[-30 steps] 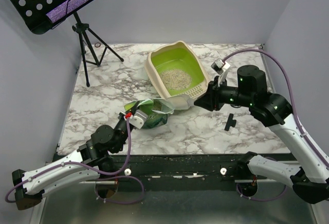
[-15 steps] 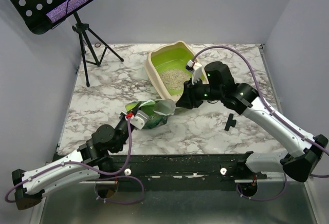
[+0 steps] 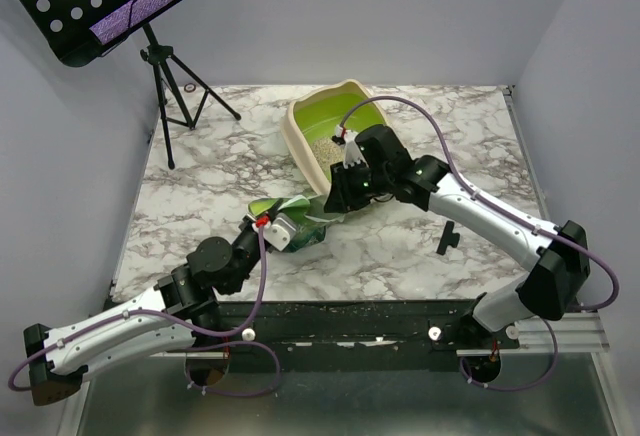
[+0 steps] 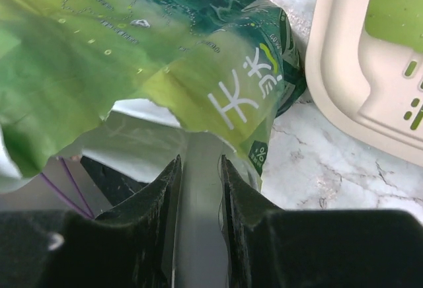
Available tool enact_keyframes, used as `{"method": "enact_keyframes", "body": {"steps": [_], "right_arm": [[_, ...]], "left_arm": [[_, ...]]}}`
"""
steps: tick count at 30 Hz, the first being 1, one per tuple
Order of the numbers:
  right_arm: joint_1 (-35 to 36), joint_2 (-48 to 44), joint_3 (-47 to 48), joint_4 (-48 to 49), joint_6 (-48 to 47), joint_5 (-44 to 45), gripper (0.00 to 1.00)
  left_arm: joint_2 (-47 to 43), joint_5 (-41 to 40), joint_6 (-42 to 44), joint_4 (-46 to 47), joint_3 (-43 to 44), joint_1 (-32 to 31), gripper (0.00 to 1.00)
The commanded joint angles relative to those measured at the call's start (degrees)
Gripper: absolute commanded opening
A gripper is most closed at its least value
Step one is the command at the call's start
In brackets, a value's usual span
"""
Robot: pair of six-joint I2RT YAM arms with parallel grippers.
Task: Fill the litter box with clean litter
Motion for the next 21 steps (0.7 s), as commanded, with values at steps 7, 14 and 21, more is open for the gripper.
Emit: {"method": "enact_keyframes", "body": {"steps": [7,14,21], "right_arm": [[0.1,5.1,-8.7,11.3,10.9,-1.6,0.0],[-0.2,4.4,-15.3,23.6,17.3,-10.3,0.0],[-1.9,2.0,-22.3,38.4,25.8,-21.2,0.0]], "left_arm": [[1.1,1.9,-1.6,0.1,1.6,-0.2,0.0],[1.3,1.5,-1.2,0.2,1.5,-0.2,0.0],[1.2,1.6,-1.2,0.1,1.5,-0.2,0.0]]}}
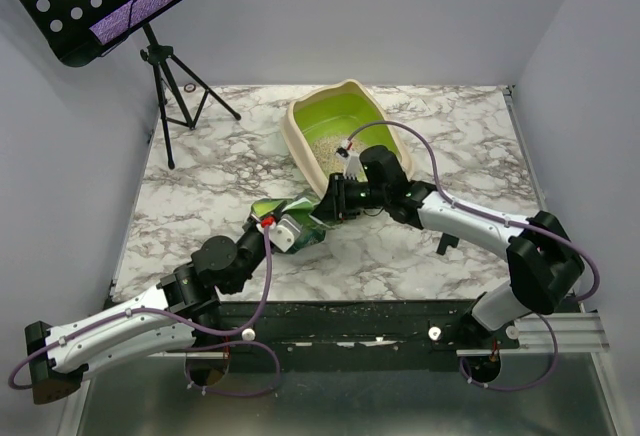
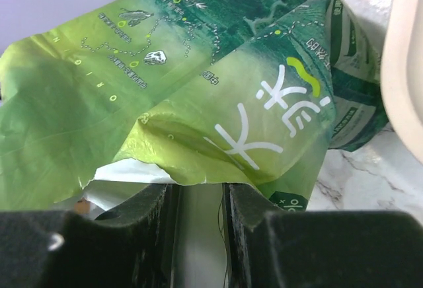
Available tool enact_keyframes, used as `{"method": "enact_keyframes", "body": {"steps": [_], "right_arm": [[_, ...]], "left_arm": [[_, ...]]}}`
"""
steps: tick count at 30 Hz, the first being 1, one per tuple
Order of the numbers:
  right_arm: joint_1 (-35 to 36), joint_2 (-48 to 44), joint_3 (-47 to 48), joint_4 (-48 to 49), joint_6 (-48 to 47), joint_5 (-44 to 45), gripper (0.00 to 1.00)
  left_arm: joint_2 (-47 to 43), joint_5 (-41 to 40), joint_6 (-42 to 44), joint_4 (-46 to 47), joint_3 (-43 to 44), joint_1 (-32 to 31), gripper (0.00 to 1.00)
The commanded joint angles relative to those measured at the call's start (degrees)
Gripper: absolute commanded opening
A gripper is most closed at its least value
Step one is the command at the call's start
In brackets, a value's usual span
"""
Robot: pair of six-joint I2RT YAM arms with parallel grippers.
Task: Fill the litter box with clean litter
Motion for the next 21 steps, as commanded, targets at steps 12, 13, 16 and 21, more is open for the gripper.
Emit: {"method": "enact_keyframes", "body": {"steps": [12,13,16,21], "right_arm": [[-2.8,-5.5,-13.4,27.4,18.5,-16.6,0.0],[-3.0,-5.7,-14.3,29.5,19.5,-17.0,0.0],[-3.0,-5.0,-16.3,36.9,23.3,-18.3,0.0],[-2.5,-0.7,-17.8,52.0,31.5,-17.9,0.01]], "left_arm": [[-0.6,-2.0,-0.1,0.3,1.6,-0.1,0.0],[-0.8,-2.9,0.3,0.0,1.7,-0.1,0.0],[-2.1,-5.6,1.4,-0.8,2.1,-0.1,0.0],[-5.3,-8.7,4.2,-1.2,2.4,-0.1,0.0]]}}
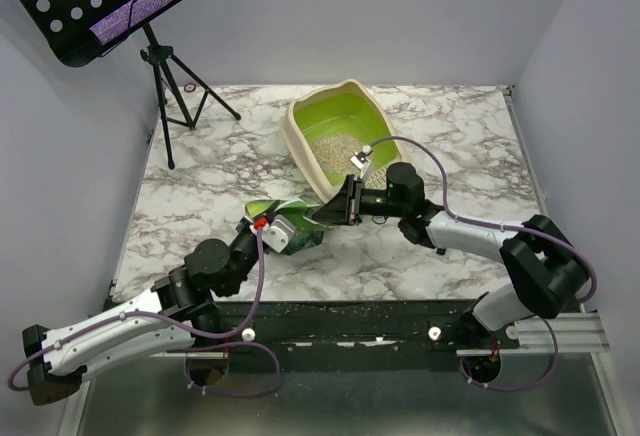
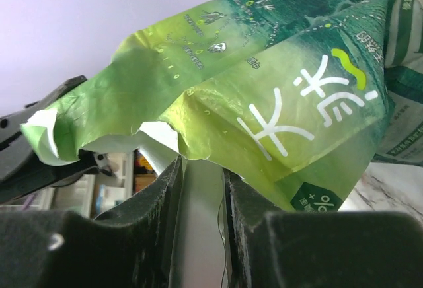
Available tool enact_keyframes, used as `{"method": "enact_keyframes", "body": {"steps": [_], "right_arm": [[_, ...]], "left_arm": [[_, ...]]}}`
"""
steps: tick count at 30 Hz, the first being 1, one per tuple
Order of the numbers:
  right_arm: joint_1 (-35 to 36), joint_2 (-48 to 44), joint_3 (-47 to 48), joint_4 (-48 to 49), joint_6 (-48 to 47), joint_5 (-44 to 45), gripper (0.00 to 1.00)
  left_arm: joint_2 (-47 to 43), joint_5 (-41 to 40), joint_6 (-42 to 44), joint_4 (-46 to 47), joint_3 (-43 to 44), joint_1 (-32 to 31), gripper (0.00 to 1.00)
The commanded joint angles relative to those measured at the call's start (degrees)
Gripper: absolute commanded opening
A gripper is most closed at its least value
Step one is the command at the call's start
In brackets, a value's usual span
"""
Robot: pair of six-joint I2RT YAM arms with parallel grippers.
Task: Fill the litter box with clean litter
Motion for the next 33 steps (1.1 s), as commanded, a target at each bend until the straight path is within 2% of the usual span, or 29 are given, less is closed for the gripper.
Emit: {"method": "enact_keyframes", "body": {"steps": [1,7,10,18,24,33], "right_arm": [[1.7,3.9,-0.2,19.7,9.9,-6.2,0.01],[5.4,10.8,5.4,26.5,13.3,-4.2,0.01],[5.5,13.1,5.3,33.0,16.7,-3.9,0.0],[4.3,11.0,0.0,40.7,20.0,-3.0,0.01],[0.7,6.6,-5.4,40.7,19.8,-3.6,0.01],[-4.8,-0.7,-11.4,36.2,17.6,-6.9,0.0]], "left_arm": [[-3.4,-7.2,3.5,-0.3,2.4,0.2,0.0],[-4.7,-11.1,6.5,-0.2,2.5,0.3,0.0],[-4.7,-11.9,7.1,0.0,2.3,0.3,0.0],[-5.2,-6.4,5.3,0.3,0.9,0.4,0.0],[-2.9,-1.2,3.4,-0.7,1.0,0.3,0.0],[-2.0,1.2,2.6,0.6,0.2,0.3,0.0]]}}
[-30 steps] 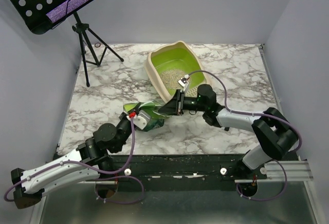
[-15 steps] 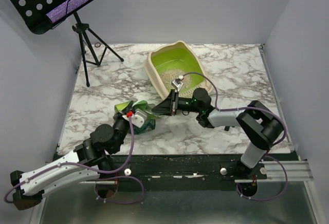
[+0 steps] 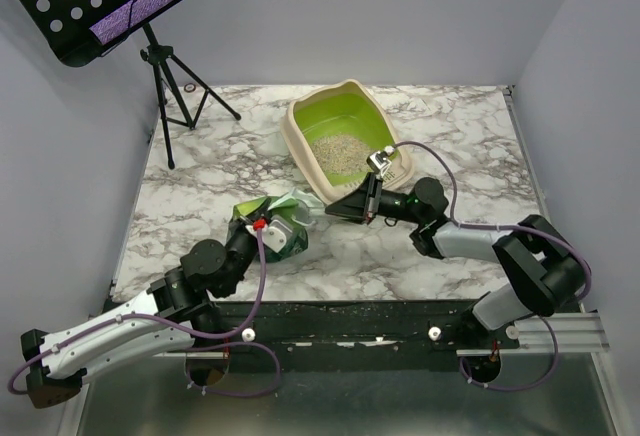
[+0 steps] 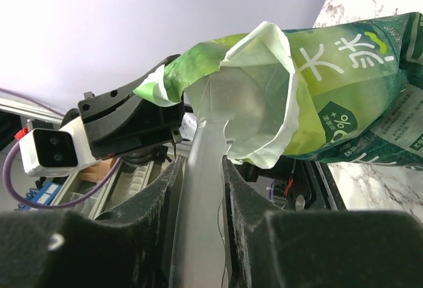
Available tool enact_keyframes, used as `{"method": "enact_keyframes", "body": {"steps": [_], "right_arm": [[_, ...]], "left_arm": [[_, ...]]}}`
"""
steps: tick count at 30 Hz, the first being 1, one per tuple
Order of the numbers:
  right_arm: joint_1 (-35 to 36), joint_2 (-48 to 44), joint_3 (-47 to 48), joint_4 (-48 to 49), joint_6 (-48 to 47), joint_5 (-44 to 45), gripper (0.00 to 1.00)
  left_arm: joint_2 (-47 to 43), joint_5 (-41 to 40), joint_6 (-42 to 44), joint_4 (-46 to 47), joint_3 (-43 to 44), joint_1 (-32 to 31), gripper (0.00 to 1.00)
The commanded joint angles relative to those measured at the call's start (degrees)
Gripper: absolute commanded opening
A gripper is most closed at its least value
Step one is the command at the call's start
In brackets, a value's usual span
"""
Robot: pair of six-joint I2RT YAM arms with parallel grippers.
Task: Fill the litter box with clean litter
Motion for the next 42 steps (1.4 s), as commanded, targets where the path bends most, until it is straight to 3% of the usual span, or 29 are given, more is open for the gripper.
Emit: {"method": "enact_keyframes", "body": {"steps": [1,21,42], "right_arm": [[-2.0,-4.4,-2.5,1.6,-1.4,-4.1,0.0],[-13.0,-17.9,-14.5,-7.0,-0.5,-4.7,0.0],[-18.6,-35.0,-24.0,-13.1,6.7,-0.8,0.0]], "left_arm": [[0.1,4.5,-1.5,3.4,0.1,-0.1,0.0],[1.2,6.8,-1.0,6.1,-1.8,-0.1,0.0],[0.8,4.3,-0.1,8.9,-2.9,-0.1,0.0]]}}
